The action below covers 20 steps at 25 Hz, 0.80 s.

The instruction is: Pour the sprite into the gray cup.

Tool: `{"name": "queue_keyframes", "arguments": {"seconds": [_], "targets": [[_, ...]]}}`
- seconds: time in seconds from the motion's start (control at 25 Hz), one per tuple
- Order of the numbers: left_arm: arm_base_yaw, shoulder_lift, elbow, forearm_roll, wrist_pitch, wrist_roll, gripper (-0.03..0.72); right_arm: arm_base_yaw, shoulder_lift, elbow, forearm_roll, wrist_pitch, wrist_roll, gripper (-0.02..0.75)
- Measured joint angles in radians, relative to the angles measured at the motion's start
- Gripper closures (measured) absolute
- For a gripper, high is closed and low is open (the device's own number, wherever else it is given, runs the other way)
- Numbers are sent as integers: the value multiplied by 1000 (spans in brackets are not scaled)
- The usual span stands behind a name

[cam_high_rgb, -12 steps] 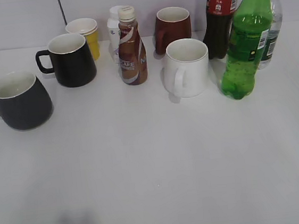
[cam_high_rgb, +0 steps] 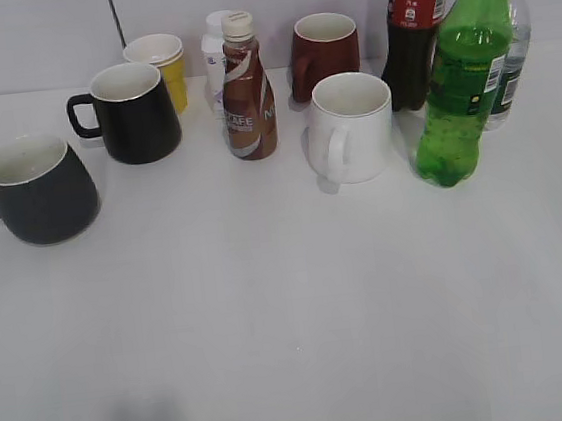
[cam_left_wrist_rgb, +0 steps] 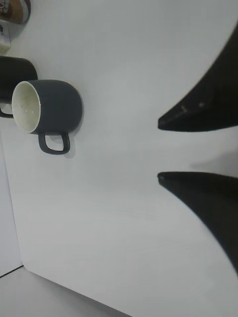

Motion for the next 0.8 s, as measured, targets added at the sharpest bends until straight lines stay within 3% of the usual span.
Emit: {"name": "queue_keyframes", "arguments": {"seconds": [0.8], "targets": [[0,0,0,0,0,0,464,0,0,0,0,0,0,150]]}}
